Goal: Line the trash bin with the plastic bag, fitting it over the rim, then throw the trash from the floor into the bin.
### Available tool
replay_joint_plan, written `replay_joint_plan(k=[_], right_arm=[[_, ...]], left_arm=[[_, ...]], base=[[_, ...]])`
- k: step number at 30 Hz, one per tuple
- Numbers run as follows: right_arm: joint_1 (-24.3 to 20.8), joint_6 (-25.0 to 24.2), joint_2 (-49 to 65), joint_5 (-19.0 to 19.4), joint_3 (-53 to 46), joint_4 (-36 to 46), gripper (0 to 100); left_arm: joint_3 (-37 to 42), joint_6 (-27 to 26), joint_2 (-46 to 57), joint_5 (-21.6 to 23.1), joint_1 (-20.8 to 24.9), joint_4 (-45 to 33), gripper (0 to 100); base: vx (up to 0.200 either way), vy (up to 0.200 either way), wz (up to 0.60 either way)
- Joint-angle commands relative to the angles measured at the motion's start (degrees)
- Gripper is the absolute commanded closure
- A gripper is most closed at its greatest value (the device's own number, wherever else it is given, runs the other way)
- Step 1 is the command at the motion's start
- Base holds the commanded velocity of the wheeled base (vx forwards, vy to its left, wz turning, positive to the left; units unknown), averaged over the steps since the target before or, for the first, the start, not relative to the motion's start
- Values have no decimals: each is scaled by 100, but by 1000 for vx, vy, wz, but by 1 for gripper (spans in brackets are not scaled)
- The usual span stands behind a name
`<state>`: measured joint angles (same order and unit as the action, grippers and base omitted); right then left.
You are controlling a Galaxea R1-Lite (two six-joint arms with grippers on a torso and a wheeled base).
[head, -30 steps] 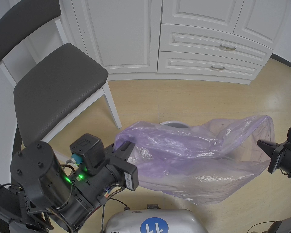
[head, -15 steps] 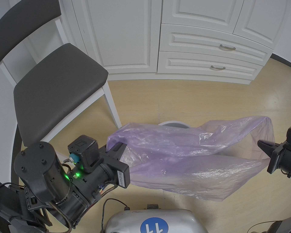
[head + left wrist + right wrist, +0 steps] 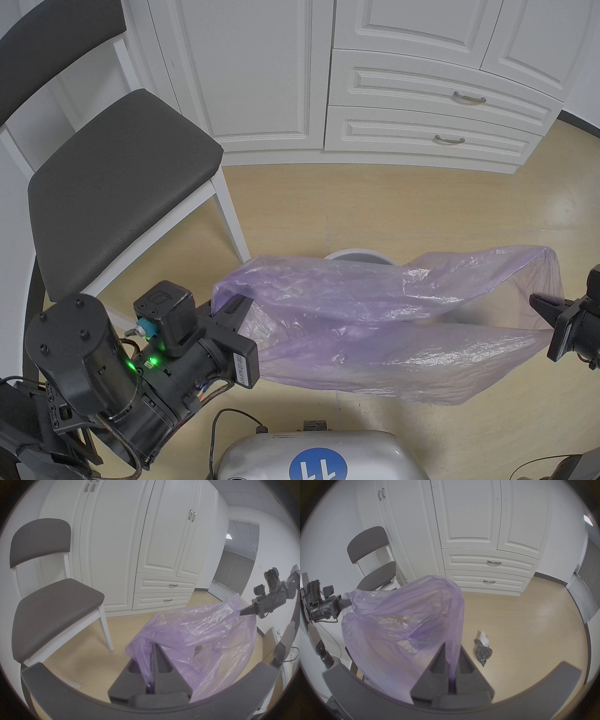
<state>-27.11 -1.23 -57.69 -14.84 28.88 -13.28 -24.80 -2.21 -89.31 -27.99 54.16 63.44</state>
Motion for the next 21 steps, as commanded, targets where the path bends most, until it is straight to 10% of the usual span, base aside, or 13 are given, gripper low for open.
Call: replay_joint_plan(k=[1,21], right_arm=[[101,0,3,-19,4,0,100],[909,782,108,-362,-111,264,100]], left_arm=[[10,-52,36,-5,-125,2,100],[-43,-61,-509,39,-705,802,100]], base=[[0,0,0],[0,0,0]])
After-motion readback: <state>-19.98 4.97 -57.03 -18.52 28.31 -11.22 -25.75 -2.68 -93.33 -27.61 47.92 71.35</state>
